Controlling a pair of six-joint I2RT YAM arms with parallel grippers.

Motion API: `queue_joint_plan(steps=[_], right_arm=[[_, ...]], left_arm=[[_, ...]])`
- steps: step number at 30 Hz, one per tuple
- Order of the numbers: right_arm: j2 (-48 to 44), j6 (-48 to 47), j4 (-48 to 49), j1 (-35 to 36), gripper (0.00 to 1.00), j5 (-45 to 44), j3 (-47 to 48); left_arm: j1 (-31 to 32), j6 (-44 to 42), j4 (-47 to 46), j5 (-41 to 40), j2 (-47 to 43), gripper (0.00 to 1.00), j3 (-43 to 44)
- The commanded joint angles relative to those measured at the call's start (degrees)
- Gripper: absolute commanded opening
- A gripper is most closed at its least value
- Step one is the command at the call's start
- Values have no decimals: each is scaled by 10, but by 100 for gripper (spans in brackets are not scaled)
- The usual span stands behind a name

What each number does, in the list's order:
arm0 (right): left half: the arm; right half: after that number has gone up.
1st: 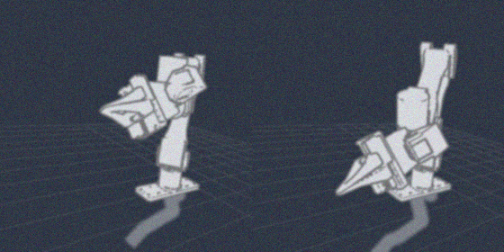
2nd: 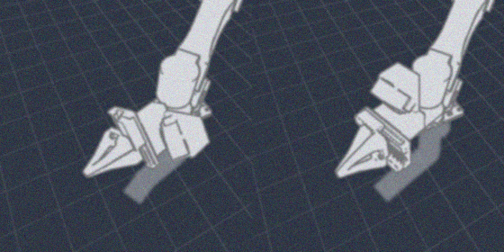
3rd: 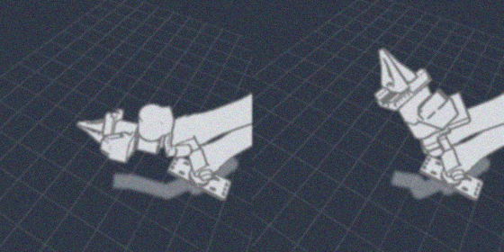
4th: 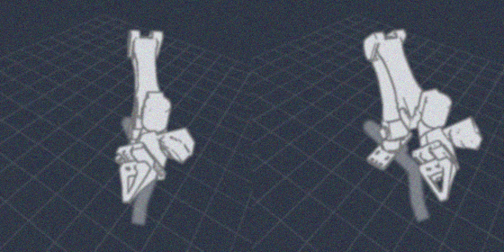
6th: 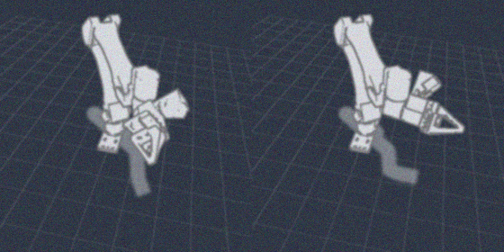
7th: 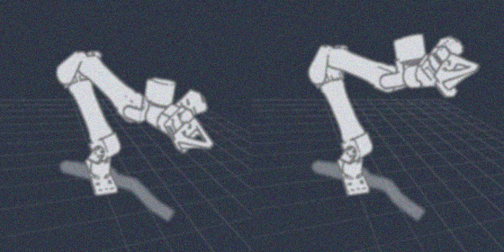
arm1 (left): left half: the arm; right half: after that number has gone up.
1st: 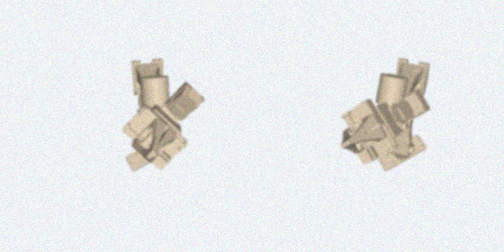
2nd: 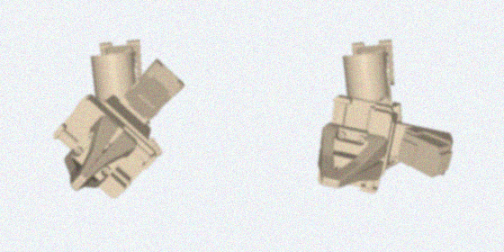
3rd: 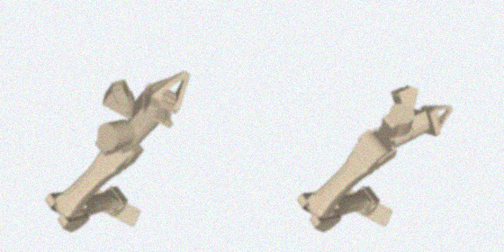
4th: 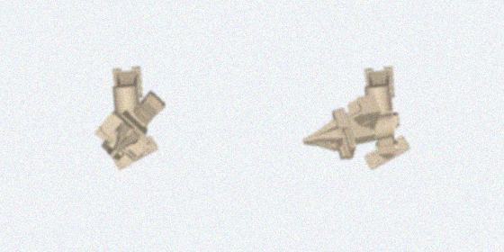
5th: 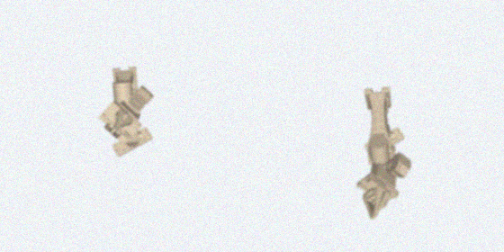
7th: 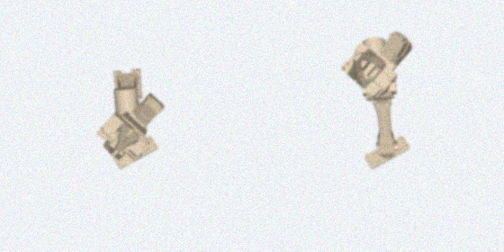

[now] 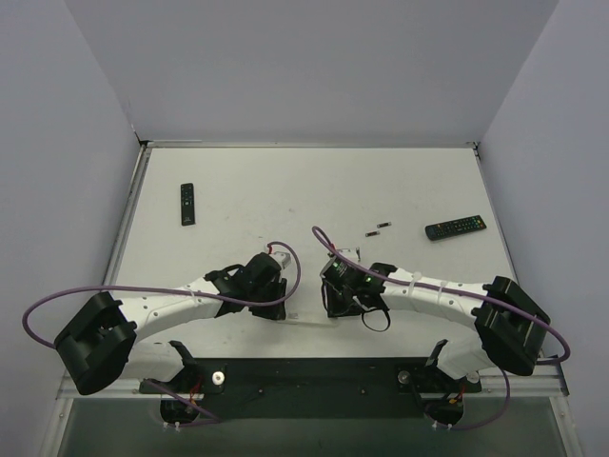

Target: Load the batteries into the remote control

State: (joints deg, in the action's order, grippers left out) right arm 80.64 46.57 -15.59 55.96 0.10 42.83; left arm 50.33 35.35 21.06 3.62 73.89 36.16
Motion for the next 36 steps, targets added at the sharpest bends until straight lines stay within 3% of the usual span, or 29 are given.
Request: queue_joint_plan(steps=[1,14,26,36], right_arm=[[14,-2,-28,5,25,17,31],[27,-24,-17,13,23,18,52],[-32,-9,-30,12,25,4,15],[-6,-5,-31,6,25,-15,-5]], left_arm=[[2,-3,8,-11,1,34,7],[-1,4,-19,15,-1,29,0],[-1,6,-5,-4,-13,29,0],[-1,7,-8,-4,-10,30,0]])
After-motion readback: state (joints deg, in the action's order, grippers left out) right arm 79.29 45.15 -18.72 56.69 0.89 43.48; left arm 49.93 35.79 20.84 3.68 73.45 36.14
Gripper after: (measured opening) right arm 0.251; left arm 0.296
